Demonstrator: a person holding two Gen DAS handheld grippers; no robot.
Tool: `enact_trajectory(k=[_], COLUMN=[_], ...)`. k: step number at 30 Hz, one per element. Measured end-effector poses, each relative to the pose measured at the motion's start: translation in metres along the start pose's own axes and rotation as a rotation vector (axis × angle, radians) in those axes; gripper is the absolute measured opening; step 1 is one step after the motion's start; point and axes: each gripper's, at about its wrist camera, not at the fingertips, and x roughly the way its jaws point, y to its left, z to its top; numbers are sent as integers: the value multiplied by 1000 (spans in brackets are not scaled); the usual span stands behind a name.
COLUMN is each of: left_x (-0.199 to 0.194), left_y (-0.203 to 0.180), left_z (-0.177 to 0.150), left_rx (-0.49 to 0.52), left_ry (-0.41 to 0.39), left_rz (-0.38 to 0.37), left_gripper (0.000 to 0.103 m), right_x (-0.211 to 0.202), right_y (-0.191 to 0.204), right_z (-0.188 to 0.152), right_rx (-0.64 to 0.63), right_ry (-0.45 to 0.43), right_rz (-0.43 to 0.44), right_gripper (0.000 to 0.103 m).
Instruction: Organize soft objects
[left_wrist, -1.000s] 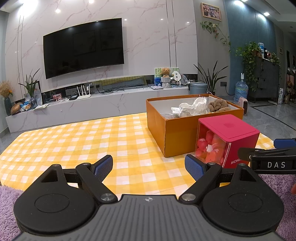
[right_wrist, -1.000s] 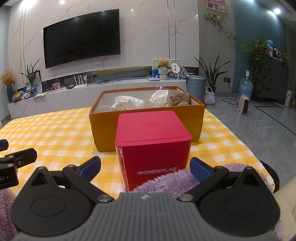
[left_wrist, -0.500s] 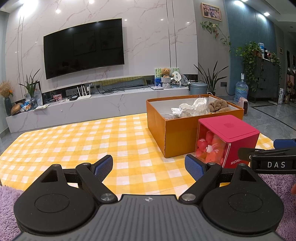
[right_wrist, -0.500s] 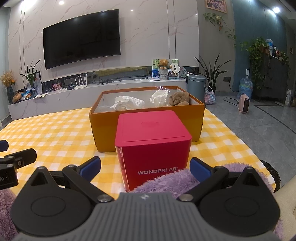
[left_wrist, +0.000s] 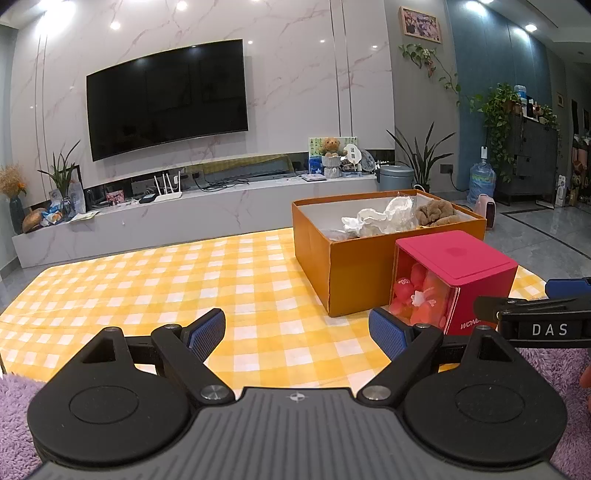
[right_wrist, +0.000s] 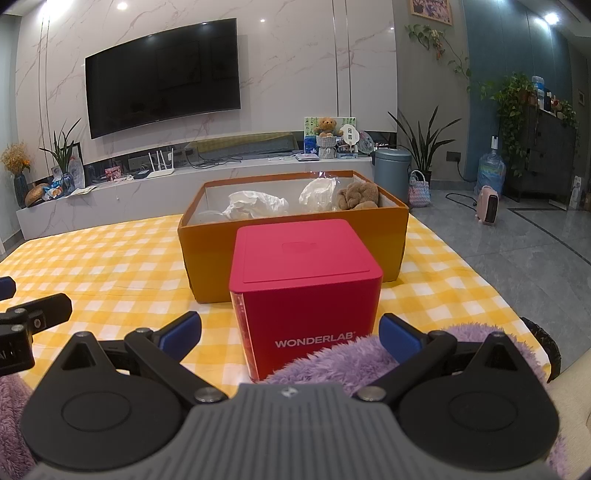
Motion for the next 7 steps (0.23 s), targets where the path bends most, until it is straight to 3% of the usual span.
enact_trajectory(k=[7], left_x=[-1], left_y=[3], left_z=[2], left_rx=[-4], left_ry=[-2], left_rz=[6], left_gripper=[102], right_x=[0], right_y=[0], right_z=[-1], right_rx=[4], right_ry=[2], right_rz=[2], right_gripper=[100])
